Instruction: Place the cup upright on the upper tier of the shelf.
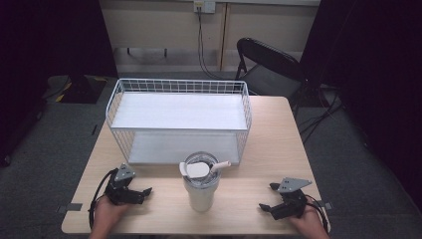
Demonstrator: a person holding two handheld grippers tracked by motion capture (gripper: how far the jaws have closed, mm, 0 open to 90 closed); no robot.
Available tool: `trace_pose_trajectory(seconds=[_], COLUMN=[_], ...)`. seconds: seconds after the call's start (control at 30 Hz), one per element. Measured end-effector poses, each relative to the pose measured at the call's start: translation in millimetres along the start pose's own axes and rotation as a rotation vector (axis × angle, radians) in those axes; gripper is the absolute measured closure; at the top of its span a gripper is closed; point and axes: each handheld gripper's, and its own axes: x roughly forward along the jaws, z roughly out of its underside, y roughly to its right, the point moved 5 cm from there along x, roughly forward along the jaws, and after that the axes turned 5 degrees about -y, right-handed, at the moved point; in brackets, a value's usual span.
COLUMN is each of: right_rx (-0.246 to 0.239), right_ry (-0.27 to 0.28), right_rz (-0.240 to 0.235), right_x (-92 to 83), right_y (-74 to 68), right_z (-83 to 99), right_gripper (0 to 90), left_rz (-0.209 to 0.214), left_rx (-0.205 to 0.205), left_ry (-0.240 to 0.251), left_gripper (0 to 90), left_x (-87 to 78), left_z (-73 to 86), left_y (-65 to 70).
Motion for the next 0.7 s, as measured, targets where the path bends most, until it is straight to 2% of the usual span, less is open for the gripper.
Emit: trace_pose_trajectory(seconds=[0.1,0.2,0.33,0.37,0.4,0.43,0.47,0.5,0.53,0.67,0.7], right_rx=[0.000,0.000,0.000,0.000,0.000,0.001,0.000,0.000,0.000,0.000,0.001], right_ry=[0.000,0.000,0.000,0.000,0.000,0.000,0.000,0.000,0.000,0.000,0.000], right_rz=[0.001,0.001,0.001,0.001,0.001,0.000,0.001,0.001,0.000,0.001,0.000], right_x=[0.0,0.0,0.0,0.0,0.0,0.0,0.0,0.0,0.0,0.0,0.0], right_y=[0.0,0.1,0.1,0.1,0.1,0.0,0.1,0.1,0.0,0.1,0.0], right_z=[0.0,0.0,0.0,0.0,0.0,0.0,0.0,0.0,0.0,0.0,0.0], right_gripper=[12.9,12.8,12.9,12.8,12.8,12.9,12.9,12.9,12.9,12.8,12.9], left_rz=[0.007,0.016,0.097,0.108,0.108,0.137,0.144,0.144,0.179,0.207,0.230], left_rx=[0.008,0.020,0.034,0.053,0.053,0.069,0.078,0.078,0.074,0.091,0.106], left_ry=[0.002,0.000,0.008,0.013,0.013,0.025,0.035,0.035,0.053,0.072,0.080], left_gripper=[5.6,11.2,15.7,16.1,16.3,16.3,16.2,16.2,16.2,16.3,16.5], left_x=[-1.8,-4.1,-6.6,-7.1,-7.1,-7.7,-8.4,-8.4,-9.2,-11.2,-12.5], left_z=[1.3,1.8,-1.5,-3.4,-3.4,-7.7,-10.2,-10.2,-14.7,-20.0,-23.1], left_y=[0.8,2.0,13.2,16.2,16.2,23.8,26.8,26.8,34.0,42.9,48.2])
